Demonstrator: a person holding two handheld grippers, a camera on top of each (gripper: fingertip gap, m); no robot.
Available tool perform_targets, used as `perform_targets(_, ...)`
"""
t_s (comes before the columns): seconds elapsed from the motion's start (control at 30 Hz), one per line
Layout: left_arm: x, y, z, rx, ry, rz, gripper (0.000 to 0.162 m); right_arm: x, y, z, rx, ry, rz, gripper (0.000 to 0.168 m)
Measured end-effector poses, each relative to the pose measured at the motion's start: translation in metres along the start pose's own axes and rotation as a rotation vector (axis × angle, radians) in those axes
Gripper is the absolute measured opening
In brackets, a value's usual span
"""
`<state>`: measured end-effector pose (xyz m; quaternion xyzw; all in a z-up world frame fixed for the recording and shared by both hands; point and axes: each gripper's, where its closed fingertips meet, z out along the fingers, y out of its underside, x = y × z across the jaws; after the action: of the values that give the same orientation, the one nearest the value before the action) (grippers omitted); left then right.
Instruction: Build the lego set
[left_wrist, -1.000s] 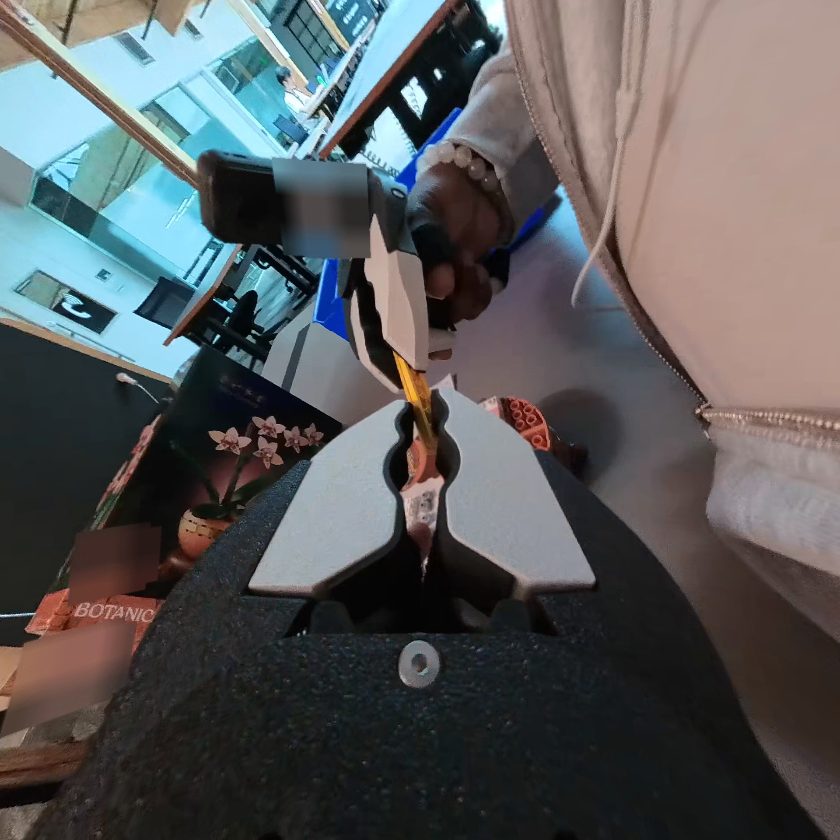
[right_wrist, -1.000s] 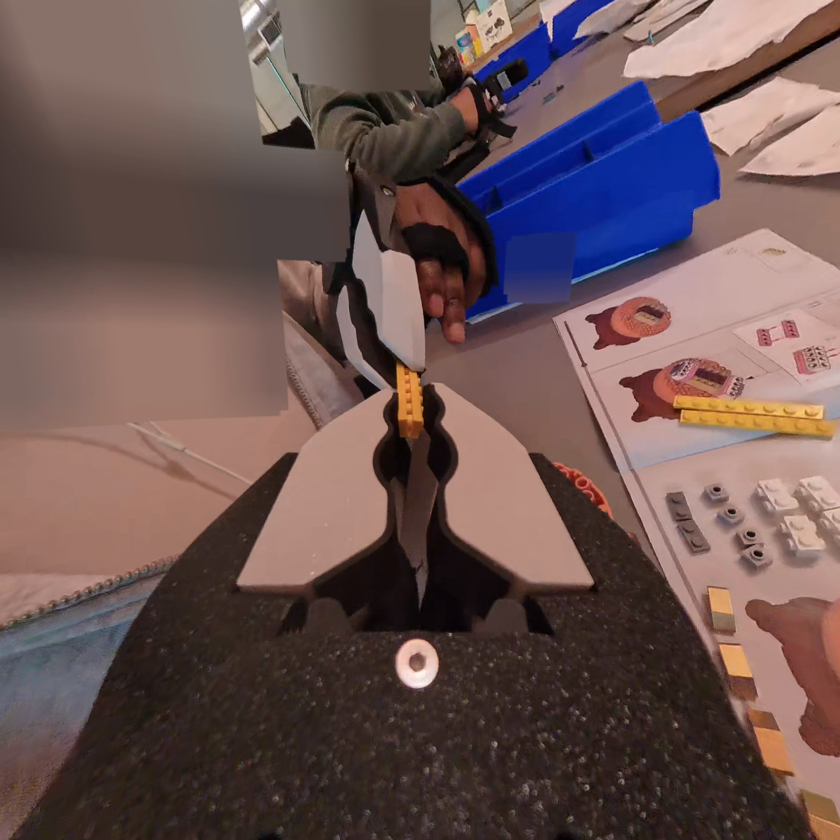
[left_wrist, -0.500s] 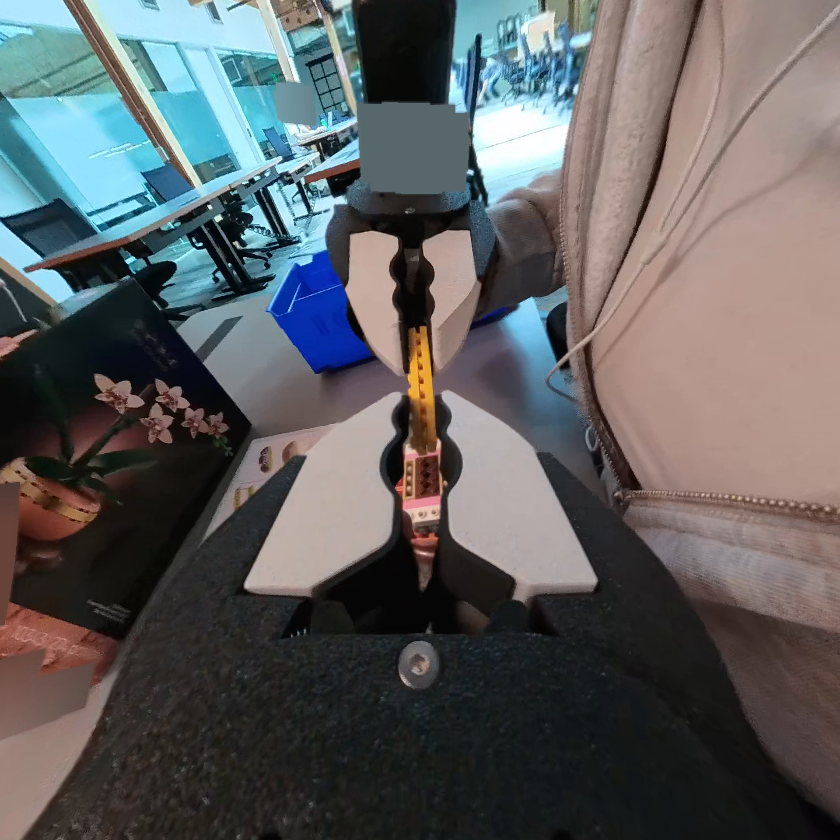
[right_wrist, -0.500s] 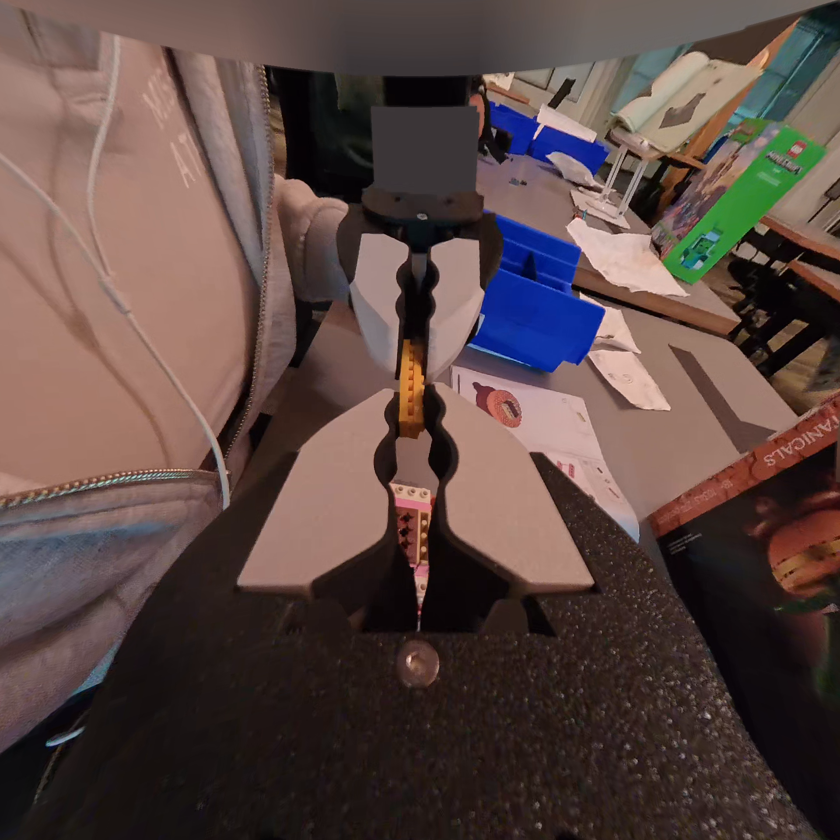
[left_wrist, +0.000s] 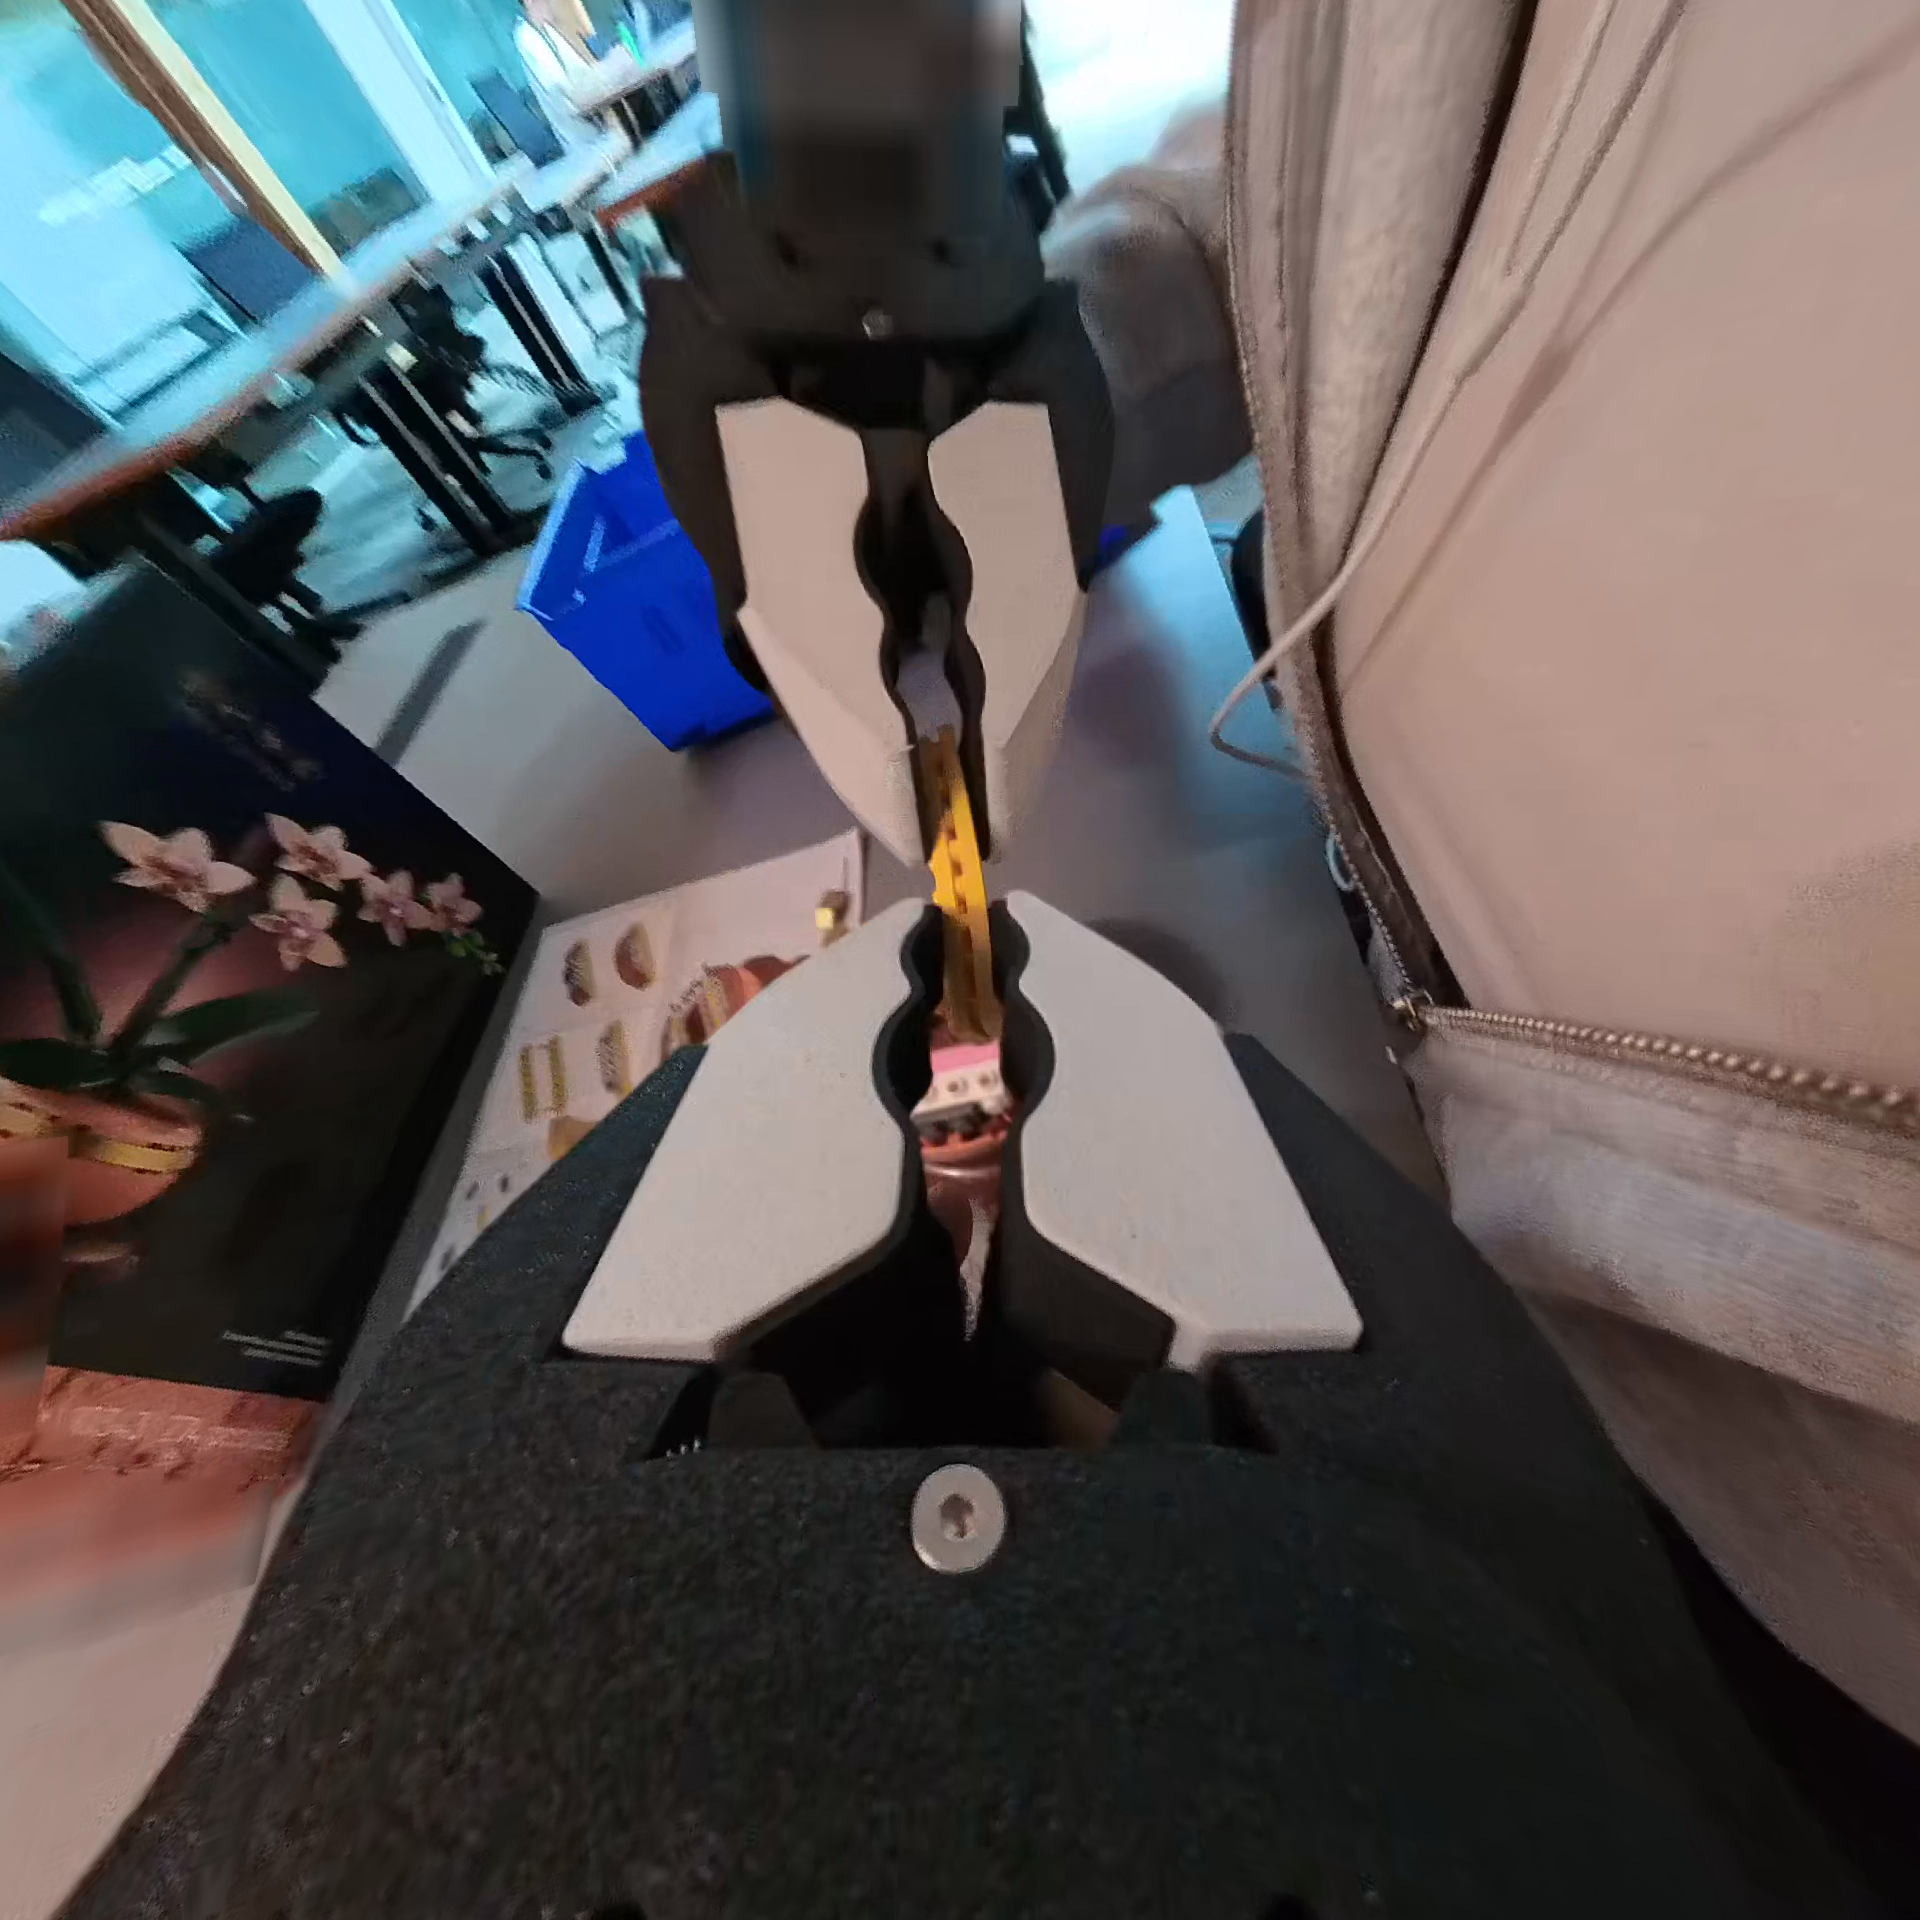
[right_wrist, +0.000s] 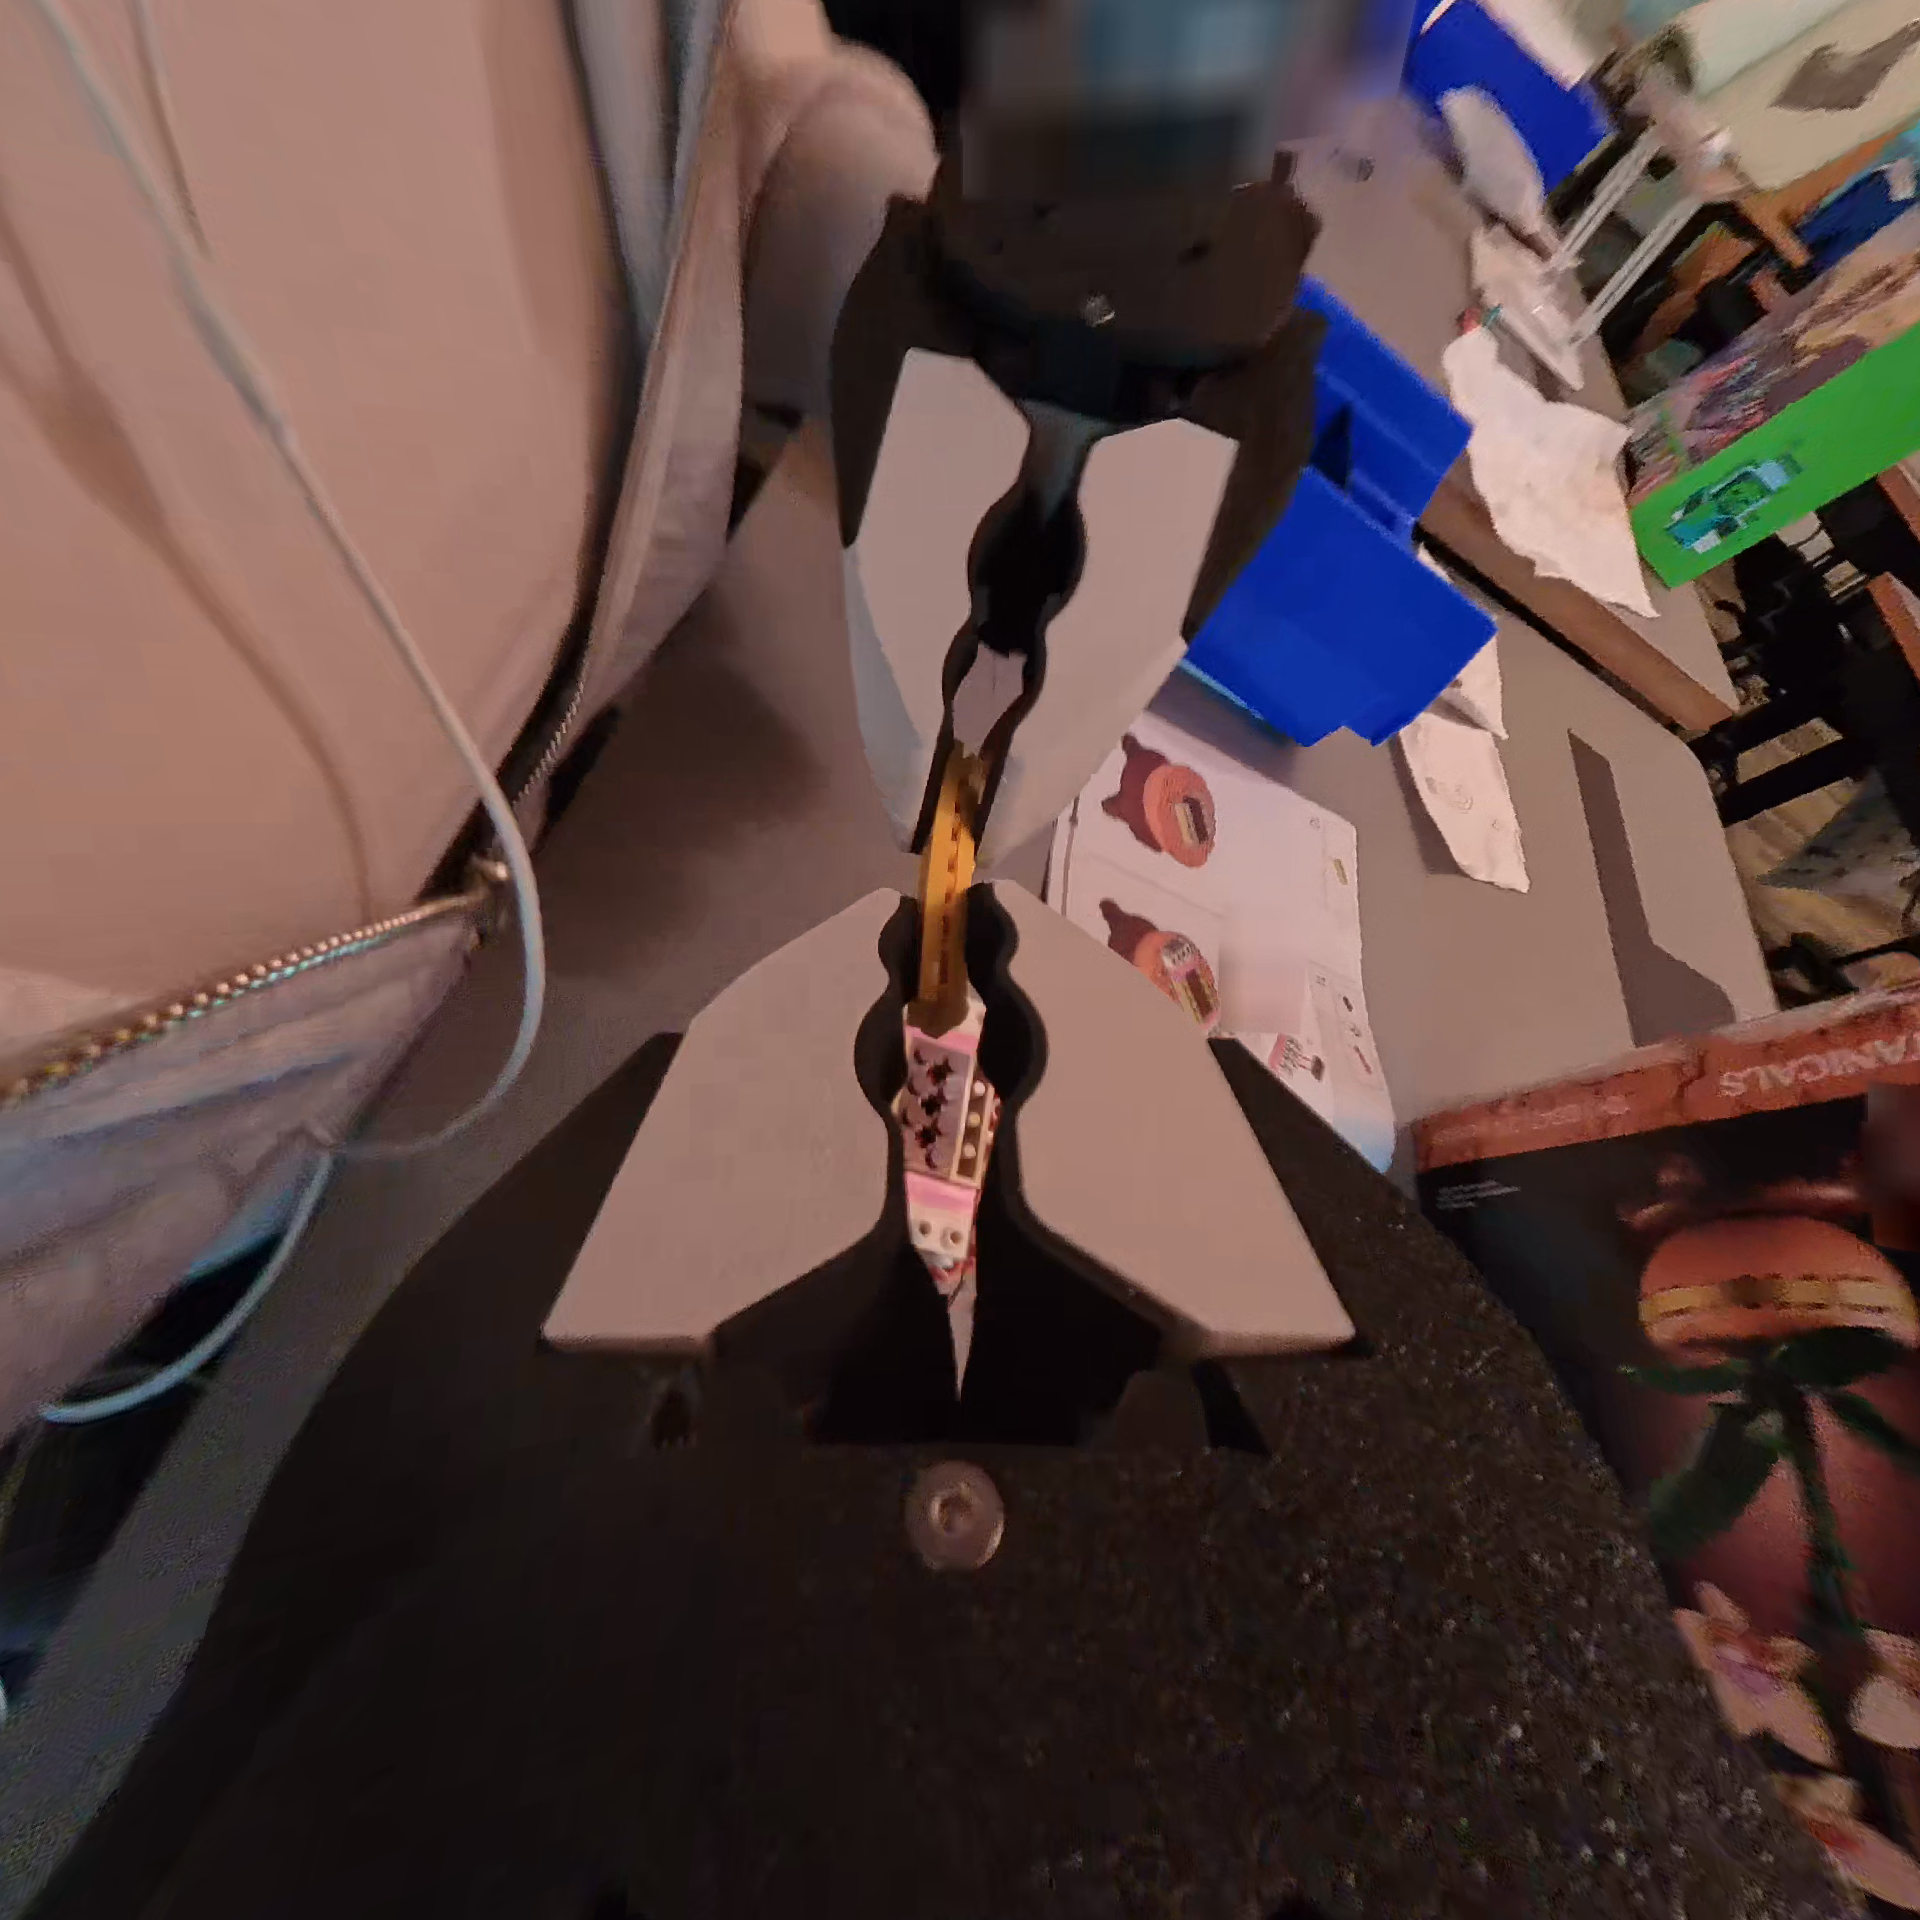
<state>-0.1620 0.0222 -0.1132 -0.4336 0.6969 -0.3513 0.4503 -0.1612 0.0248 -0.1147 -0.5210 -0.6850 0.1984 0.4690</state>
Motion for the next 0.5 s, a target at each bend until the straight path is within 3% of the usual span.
perform_targets(0.1, 0.0, 0.003, 0.003, 0.003, 0.02, -0.064, 0.008, 0.002, -0.002, -0.001, -0.033, 0.018, -0.076, 0.008)
perform_targets(0.2, -0.004, -0.012, -0.003, 0.151, 0.063, -0.231, 0.007, 0.007, -0.014, -0.007, 0.045, 0.034, -0.057, 0.008)
perform_targets(0.33, -0.019, -0.011, -0.002, 0.119, -0.092, -0.117, 0.008, 0.023, -0.009, -0.013, 0.028, 0.169, -0.102, 0.009)
perform_targets(0.43, -0.036, -0.032, -0.01, 0.325, -0.115, -0.378, 0.012, 0.039, -0.018, -0.024, 0.034, 0.31, -0.287, 0.009)
perform_targets(0.5, -0.047, -0.032, -0.016, 0.428, -0.087, -0.571, 0.023, 0.043, -0.023, -0.025, 0.011, 0.363, -0.41, 0.009)
